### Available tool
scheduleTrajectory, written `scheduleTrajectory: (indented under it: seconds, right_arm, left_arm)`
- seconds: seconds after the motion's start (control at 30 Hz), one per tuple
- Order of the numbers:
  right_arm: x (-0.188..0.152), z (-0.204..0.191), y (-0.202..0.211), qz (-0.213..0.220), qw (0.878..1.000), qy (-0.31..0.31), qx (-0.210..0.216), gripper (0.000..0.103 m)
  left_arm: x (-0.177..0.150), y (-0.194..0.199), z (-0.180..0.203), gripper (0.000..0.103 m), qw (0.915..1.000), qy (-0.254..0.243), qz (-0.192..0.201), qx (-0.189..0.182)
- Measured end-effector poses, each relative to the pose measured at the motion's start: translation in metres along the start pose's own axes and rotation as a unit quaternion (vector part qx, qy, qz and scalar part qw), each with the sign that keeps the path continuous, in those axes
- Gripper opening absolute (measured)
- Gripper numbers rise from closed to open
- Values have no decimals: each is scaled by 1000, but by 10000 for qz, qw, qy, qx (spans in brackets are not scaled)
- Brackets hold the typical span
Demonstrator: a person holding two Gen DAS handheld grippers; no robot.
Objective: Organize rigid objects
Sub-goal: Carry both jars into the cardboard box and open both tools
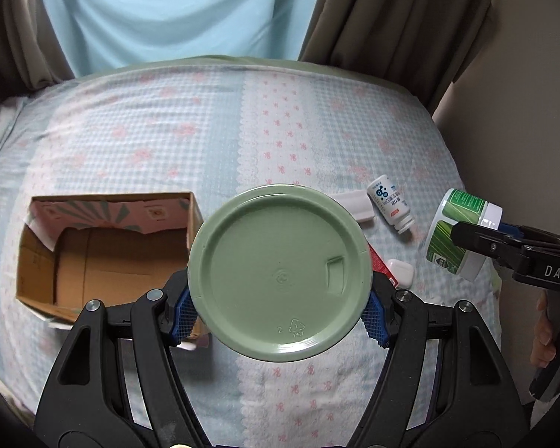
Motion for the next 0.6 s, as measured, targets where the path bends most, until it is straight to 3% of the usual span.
scheduleTrajectory:
  seconds: [0.3,0.6]
  right_arm:
    - [20,-121,18,157,9998,92,32,69]
    - [16,-248,-13,9,9999,134,24,69]
  left_arm:
    - [37,53,-108,68,9997,81,174,159]
    - [52,74,-241,68,9993,-62,165,323]
Point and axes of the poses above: each gripper's, at about its wrist camera, not at the fingertips, and y roughly against the way its jaws point, z to its right, x to its top, the point moved 6 cm from there along -y, roughly the way its jaws point, and after that the axes turned 14 degrees about z, right-handed, at the moved point
